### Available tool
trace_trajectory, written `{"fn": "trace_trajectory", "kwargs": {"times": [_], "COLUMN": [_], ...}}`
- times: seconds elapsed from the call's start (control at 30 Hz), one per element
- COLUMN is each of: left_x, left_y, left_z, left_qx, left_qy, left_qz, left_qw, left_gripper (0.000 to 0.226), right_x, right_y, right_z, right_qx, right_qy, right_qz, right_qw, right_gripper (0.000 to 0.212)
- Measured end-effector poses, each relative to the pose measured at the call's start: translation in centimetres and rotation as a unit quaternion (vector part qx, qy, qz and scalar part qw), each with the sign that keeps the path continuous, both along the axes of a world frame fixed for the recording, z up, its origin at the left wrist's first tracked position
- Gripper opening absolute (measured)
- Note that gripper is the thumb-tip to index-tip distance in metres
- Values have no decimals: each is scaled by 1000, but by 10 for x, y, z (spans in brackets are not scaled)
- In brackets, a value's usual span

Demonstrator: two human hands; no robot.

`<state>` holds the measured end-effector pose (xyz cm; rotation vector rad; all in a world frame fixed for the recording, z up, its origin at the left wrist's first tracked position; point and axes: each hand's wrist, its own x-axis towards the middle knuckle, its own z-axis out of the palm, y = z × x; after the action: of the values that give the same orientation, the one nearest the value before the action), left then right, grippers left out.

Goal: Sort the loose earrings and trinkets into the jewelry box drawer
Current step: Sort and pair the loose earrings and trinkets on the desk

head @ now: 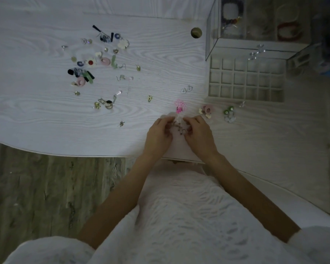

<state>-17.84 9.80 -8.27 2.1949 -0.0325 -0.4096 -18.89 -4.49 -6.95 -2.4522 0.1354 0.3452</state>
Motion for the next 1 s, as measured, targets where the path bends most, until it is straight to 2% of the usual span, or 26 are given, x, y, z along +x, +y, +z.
{"fn": "trace_trajectory", "kwargs": {"times": [0.1,0.2,0.3,0.43,0.57,0.77,0.87,1.0], "left_x": [1,6,21,60,94,110,113,110], "left_y": [23,57,96,132,136,134,136,138], "left_z": [10,24,33,22,11,11,6,4], "left_qx": [3,55,111,219,280,329,315,288], "left_qy": [2,-44,-113,-179,-136,-103,-112,-144], "left_qz": [15,44,95,95,57,34,21,-1], "left_qw": [1000,997,983,954,949,938,942,947], "left_gripper": [35,22,20,21,28,19,18,9], "right_x": [8,28,60,114,158,181,181,172], "right_y": [-1,10,37,82,118,148,150,149], "right_z": [14,33,47,40,19,1,-9,-15], "right_qx": [14,25,25,16,-42,-139,-182,-156], "right_qy": [-26,-32,-19,-59,-58,-108,-104,-116], "right_qz": [34,104,168,168,151,202,237,222], "right_qw": [999,994,985,984,986,963,949,956], "right_gripper": [38,26,23,23,31,32,28,14]}}
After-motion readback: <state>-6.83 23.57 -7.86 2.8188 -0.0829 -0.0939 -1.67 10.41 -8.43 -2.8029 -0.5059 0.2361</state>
